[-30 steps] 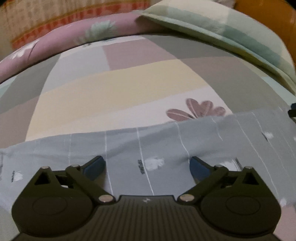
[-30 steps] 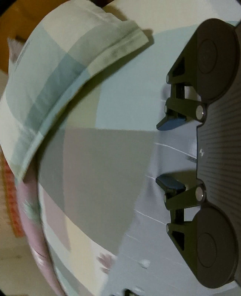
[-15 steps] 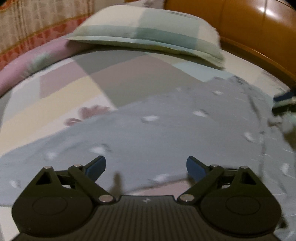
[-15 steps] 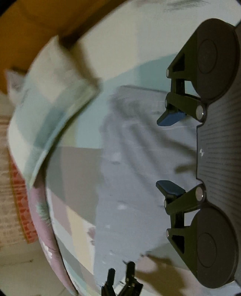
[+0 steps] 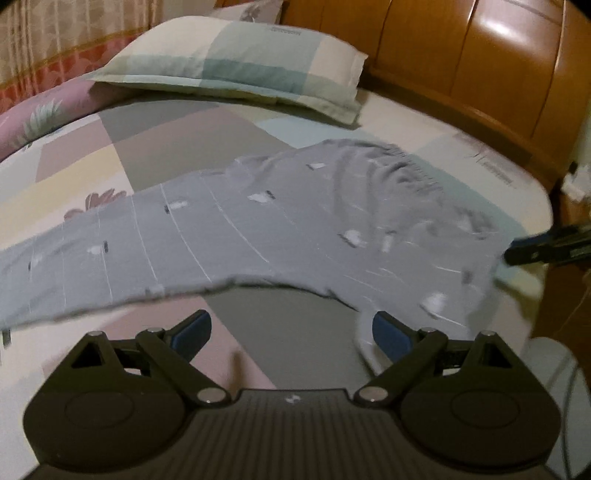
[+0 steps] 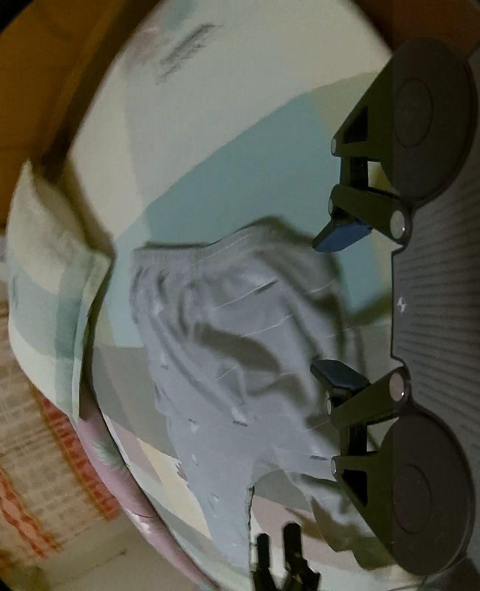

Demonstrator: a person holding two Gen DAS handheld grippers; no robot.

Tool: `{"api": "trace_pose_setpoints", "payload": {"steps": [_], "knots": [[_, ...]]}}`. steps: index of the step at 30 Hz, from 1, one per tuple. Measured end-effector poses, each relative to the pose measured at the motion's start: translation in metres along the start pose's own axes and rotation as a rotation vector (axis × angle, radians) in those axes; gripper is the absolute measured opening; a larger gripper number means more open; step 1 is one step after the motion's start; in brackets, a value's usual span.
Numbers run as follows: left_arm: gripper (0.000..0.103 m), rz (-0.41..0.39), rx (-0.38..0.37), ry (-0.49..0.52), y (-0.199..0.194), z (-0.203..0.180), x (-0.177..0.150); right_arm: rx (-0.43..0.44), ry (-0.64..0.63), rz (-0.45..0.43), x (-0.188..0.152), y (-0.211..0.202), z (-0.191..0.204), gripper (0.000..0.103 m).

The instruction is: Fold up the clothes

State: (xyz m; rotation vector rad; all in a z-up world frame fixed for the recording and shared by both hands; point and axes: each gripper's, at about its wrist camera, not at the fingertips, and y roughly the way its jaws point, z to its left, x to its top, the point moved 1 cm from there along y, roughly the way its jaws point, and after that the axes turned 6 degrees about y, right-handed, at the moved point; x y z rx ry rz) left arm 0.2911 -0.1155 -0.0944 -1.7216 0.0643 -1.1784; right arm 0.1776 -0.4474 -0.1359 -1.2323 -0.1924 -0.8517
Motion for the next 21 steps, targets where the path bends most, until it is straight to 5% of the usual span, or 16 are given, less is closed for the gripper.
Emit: {"api": "trace_pose_setpoints", "payload": {"steps": [8,9,12,21], "knots": [[0.094,-0.011,-0.036,-0.115,-0.022,-0.034,-0.036,0.145,0.183,-0.076,-0.008,0.025,-0.022,0.067],[0.094,-0.007,-0.040,-0.119,-0.023,-0.037,-0.039,0.152,0.187,-0.088,-0.006,0.030,-0.020,0.058],[0.094,-0.007,-0.015,-0.103,-0.028,-0.043,-0.041,0.122,0.164,-0.061,-0.005,0.038,-0.015,0.006],[0.094,-0.019,0.044,-0.086,-0.047,-0.043,-0.041,0.044,0.074,-0.089,-0.009,-0.003,-0.031,0.006]]}}
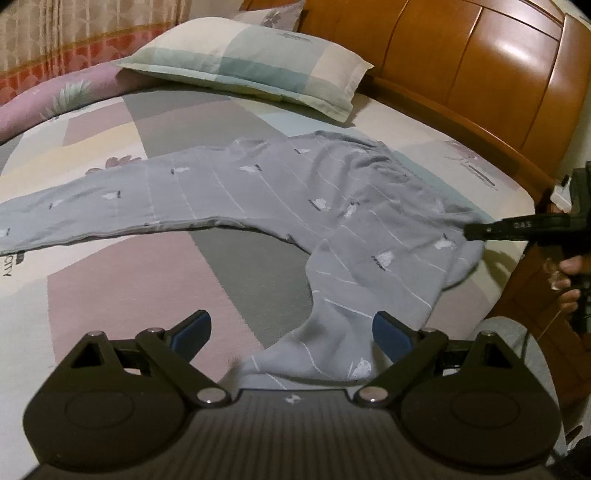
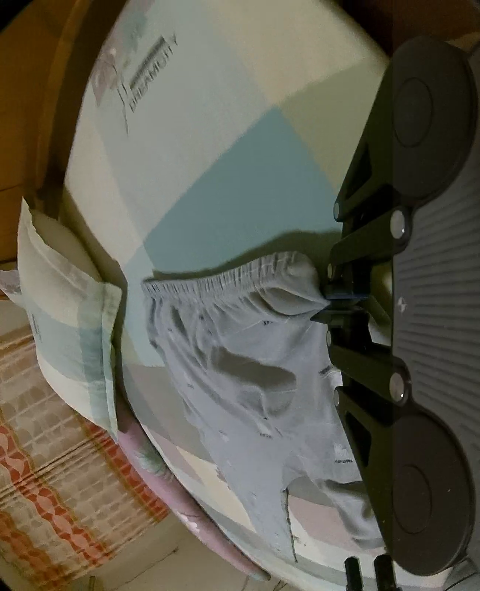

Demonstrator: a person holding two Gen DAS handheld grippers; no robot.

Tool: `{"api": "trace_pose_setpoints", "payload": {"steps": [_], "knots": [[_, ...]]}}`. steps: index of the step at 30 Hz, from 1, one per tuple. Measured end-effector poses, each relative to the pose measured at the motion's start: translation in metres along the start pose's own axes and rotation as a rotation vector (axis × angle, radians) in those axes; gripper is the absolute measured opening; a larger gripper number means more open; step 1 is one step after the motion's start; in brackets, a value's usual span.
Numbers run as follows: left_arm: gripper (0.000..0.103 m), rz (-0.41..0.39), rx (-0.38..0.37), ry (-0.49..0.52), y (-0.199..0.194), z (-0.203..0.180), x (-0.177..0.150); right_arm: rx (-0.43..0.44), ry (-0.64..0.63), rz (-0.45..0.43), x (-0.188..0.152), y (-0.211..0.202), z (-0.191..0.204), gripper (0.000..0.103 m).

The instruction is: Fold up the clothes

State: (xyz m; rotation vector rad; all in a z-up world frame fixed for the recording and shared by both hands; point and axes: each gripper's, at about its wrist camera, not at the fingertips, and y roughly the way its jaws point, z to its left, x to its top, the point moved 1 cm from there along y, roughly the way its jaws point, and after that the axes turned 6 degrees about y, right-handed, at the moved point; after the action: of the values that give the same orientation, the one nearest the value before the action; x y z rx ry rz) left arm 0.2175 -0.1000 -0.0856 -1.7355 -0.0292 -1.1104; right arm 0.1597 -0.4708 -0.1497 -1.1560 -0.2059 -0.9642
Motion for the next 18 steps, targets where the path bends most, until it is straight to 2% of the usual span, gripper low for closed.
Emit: {"api": "trace_pose_setpoints", "payload": {"steps": [4,12,14,15,18], "knots": [[0.094,-0.005,0.004,-0.008,-0.007,-0.001,-0.002,-0.065,-0.046,0.042,-0.003,-0.012,-0.010,0.006],[0.094,-0.003,0.022,-0.010,-0.011,0.000,-0.003,-0.092,-0.089,0.079,-0.013,-0.023,-0.015,0.006],[0.094,0.002,0.026,-0.013,-0.011,0.001,-0.004,-0.099,-0.099,0.085,-0.013,-0.026,-0.013,0.008],[0.094,0.005,0.029,-0.015,-0.011,0.002,-0.005,-0.114,-0.104,0.085,-0.012,-0.029,-0.012,0.013],[0.094,0.002,0.026,-0.021,-0.013,0.005,-0.007,-0.109,-0.102,0.024,-0.002,-0.046,-0.008,0.024]]}}
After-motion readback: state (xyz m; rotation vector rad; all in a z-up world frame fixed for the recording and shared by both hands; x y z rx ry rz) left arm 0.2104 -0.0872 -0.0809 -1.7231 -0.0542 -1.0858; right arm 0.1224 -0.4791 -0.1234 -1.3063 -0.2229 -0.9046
